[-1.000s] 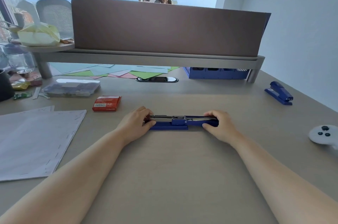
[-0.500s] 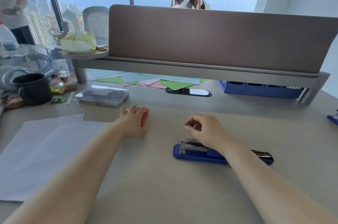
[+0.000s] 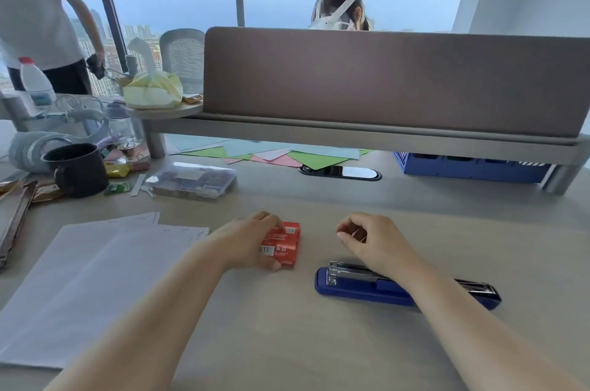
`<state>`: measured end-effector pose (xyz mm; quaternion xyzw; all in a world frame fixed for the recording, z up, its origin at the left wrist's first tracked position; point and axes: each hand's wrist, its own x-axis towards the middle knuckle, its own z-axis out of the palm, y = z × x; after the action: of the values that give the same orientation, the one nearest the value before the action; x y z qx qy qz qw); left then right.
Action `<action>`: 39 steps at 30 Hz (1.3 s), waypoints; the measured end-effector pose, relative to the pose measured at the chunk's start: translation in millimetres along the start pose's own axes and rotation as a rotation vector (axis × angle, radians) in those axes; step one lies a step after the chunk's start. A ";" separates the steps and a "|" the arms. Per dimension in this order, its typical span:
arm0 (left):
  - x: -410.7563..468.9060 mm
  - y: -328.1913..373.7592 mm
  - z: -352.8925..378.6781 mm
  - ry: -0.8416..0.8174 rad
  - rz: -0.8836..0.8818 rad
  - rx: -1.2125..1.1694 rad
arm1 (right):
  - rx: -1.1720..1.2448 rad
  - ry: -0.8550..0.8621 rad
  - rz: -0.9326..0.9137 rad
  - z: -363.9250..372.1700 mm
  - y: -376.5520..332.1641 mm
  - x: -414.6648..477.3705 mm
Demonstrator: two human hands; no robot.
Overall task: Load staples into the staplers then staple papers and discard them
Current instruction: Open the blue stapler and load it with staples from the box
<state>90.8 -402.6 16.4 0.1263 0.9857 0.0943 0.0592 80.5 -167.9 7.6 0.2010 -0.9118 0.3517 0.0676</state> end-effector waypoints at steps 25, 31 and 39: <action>-6.2 55.3 27.5 0.755 0.184 -0.161 | 0.174 0.191 -0.127 2.0 -35.7 -15.1; -6.1 58.8 29.8 0.721 0.105 -0.253 | -0.025 0.347 -0.264 4.6 -34.6 -17.2; -6.8 57.7 28.9 0.639 0.118 -0.385 | 0.086 0.359 -0.338 2.2 -35.7 -16.3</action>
<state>115.2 -344.6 0.4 0.1335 0.9098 0.3156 -0.2342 110.1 -188.2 23.5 0.2876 -0.8229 0.4037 0.2778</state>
